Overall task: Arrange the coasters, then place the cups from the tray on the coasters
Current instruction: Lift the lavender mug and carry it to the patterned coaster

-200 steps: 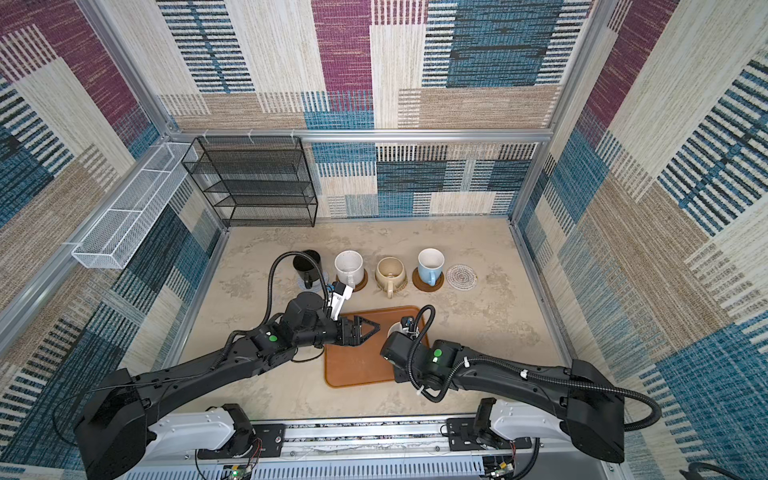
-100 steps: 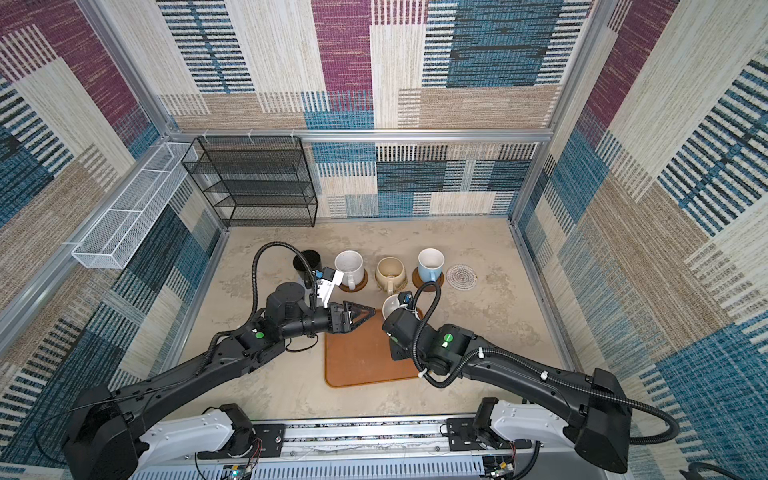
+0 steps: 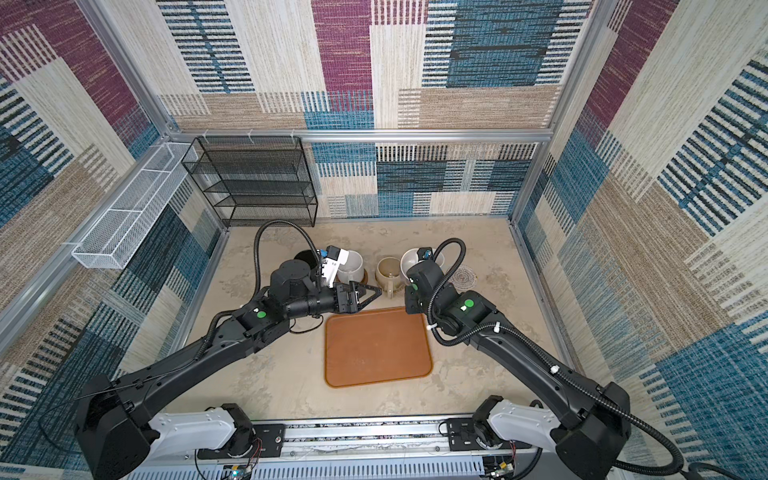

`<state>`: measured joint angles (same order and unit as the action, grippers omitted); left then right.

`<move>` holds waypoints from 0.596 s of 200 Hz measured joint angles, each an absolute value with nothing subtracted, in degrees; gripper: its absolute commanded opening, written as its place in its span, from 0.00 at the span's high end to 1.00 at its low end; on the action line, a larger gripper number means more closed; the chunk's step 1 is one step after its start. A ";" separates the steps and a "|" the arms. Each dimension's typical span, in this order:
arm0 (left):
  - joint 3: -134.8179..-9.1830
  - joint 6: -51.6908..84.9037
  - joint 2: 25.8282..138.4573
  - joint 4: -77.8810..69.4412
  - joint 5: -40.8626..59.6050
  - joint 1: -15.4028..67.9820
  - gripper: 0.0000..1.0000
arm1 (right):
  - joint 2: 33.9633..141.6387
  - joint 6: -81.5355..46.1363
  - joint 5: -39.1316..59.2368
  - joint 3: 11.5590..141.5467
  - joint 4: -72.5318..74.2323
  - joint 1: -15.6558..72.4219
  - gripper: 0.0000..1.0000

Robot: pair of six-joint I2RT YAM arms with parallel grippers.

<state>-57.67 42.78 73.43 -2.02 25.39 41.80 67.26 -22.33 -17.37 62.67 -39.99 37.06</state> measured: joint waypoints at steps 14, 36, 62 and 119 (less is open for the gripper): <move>-60.10 41.91 76.14 -1.76 25.39 41.80 0.05 | 68.71 -20.91 -16.97 64.27 -39.75 34.61 1.00; -62.72 41.50 79.53 -1.06 25.39 41.80 0.05 | 71.92 -19.00 -16.82 66.94 -39.57 30.04 1.00; -67.94 40.32 84.34 0.82 24.36 41.91 0.05 | 75.83 -16.80 -16.40 68.95 -39.22 23.57 1.00; -79.83 39.81 97.82 3.55 25.43 44.34 0.06 | 80.77 -14.00 -14.83 68.75 -38.57 12.25 1.00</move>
<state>-79.83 39.81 97.82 3.55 25.43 44.34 80.77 -14.00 -14.83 68.75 -38.57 12.25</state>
